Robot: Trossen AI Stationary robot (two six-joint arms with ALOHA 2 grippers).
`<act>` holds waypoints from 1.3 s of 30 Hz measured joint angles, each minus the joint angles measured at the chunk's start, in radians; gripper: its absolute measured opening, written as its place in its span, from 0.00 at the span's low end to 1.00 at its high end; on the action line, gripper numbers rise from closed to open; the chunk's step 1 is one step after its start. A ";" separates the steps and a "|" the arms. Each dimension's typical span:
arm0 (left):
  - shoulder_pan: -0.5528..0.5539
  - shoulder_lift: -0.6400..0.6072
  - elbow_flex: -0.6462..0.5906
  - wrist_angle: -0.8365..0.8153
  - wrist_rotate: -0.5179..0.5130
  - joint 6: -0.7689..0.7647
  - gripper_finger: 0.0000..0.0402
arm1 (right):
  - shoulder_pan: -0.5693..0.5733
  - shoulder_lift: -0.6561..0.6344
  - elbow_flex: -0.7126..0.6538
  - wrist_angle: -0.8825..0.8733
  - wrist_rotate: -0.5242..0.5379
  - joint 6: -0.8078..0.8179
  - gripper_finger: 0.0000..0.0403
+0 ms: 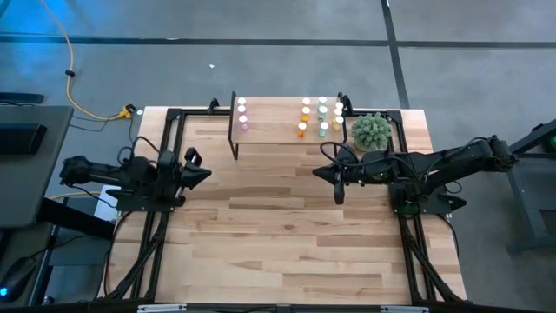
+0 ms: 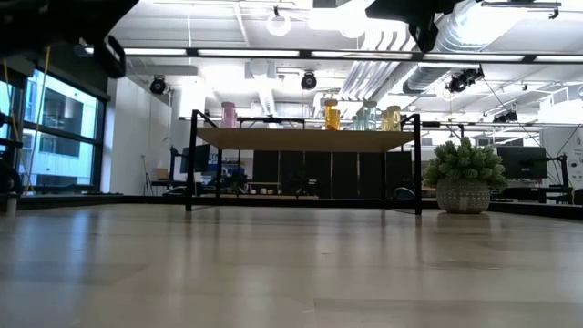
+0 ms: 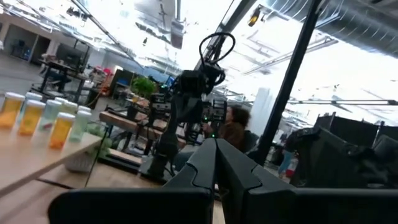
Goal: Pick and place medicine bottles onto shelf by color
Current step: Return to home position
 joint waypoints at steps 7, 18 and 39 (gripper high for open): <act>0.000 -0.159 -0.047 -0.086 0.047 0.000 0.00 | 0.000 0.000 0.000 0.000 0.000 0.055 0.00; 0.042 -0.157 -0.045 -0.385 0.056 0.014 0.00 | 0.001 0.000 0.000 -0.003 -0.054 0.090 0.00; 0.088 -0.142 -0.045 -0.423 0.173 0.010 0.00 | 0.050 -0.543 -0.504 0.250 -0.099 0.079 0.00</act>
